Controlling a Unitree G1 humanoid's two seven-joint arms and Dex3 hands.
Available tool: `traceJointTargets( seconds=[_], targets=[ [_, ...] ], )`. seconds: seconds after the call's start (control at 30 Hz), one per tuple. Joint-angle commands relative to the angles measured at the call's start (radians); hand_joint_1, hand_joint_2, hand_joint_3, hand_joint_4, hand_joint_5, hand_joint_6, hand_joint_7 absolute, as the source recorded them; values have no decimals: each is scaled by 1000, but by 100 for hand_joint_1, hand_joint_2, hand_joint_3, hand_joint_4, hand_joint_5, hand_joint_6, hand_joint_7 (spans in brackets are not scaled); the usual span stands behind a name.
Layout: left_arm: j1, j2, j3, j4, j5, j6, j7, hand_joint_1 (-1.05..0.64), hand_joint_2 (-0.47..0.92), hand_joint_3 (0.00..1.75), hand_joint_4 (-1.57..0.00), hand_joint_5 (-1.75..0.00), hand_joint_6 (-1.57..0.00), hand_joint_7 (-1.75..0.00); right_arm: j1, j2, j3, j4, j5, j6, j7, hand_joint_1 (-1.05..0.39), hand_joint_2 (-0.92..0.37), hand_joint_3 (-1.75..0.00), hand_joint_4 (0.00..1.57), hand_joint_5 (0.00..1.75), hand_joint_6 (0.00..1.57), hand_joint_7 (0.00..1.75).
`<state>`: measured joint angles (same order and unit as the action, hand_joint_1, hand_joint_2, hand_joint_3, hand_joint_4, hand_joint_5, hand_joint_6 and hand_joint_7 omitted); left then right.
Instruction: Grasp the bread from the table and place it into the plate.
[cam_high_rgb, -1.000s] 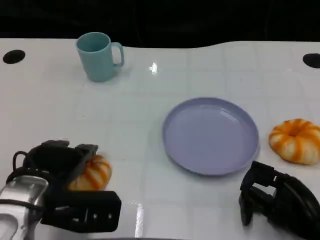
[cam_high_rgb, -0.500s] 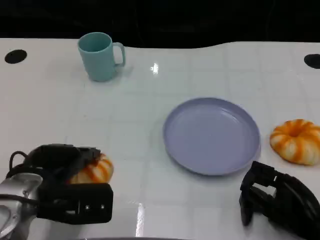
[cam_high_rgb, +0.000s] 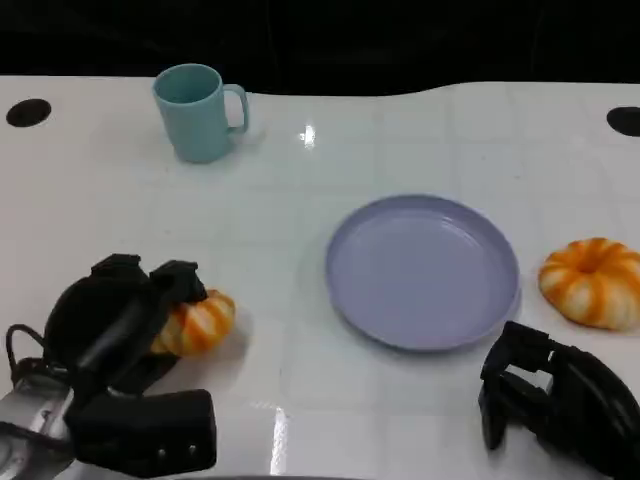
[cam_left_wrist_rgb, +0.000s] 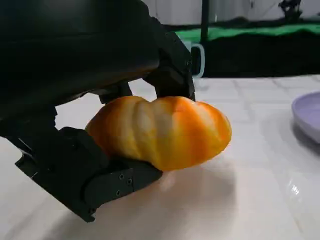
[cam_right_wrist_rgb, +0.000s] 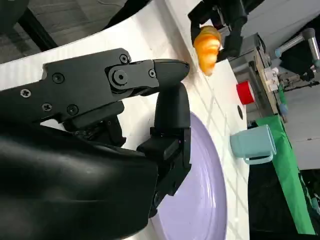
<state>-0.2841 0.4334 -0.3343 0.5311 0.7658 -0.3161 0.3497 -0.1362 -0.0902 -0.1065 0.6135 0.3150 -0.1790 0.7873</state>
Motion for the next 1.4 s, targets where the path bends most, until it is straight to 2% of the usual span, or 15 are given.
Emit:
traceJointTargets(
  seconds=[0.03,0.13,0.3,0.43,0.53,0.67,0.83,0.97,1.07,1.1,1.23,1.4],
  targets=[
    [-1,21,0,17,3,-17,36,-21,73,99,-66,-175,-44,-175,0,-17,-13,9,6,5,-4,-58,-92,-19,72,175,66,151],
    [-26,20,18,-25,-9,17,1,-20,66,89,-65,-175,-42,-175,-7,-17,-18,33,10,-14,7,-57,-92,-19,72,175,66,150],
    [-68,5,39,-76,-50,42,-72,-21,70,93,-65,-175,-43,-175,-18,-18,-24,72,15,-52,31,-57,-92,-22,72,175,64,152],
    [-125,-24,29,-62,-60,37,-85,-21,67,88,-68,-175,-45,-175,-21,-21,-30,91,17,-61,46,-60,-92,-20,72,175,64,152],
    [-175,-60,11,-24,-54,23,-73,-22,67,89,-72,-175,-48,-175,-28,-19,-40,118,26,-81,73,-59,-92,-19,72,175,65,152],
    [-244,-109,-21,48,-39,-12,-33,-20,59,91,-74,-175,-49,-175,-37,-19,-48,152,30,-103,101,-60,-92,-22,71,174,64,152],
    [-318,-156,-52,127,-30,-48,-1,-21,57,89,-76,-175,-51,-175,-29,-16,-45,144,22,-106,75,-60,-92,-20,74,174,67,152],
    [-381,-221,-93,200,-7,-68,56,-20,55,94,-79,-175,-55,-175,-31,-15,-42,153,25,-112,86,-60,-92,-20,75,174,67,152],
    [-402,-236,-109,235,1,-76,87,-20,52,97,-80,-175,-56,-175,-32,-18,-39,160,19,-126,89,-61,-92,-22,74,175,66,153],
    [-405,-237,-111,241,2,-79,92,-20,51,97,-80,-175,-56,-175,-32,-18,-38,160,20,-128,90,-61,-92,-22,74,175,66,153],
    [-487,-322,-155,327,6,-86,86,-24,56,102,-81,-175,-56,-175,-19,-15,-33,144,20,-116,82,-59,-92,-21,74,174,66,153],
    [-563,-387,-190,426,19,-51,86,-27,58,104,-87,-175,-59,-173,-4,-14,-22,112,13,-107,62,-58,-92,-21,72,175,65,153]
  ],
)
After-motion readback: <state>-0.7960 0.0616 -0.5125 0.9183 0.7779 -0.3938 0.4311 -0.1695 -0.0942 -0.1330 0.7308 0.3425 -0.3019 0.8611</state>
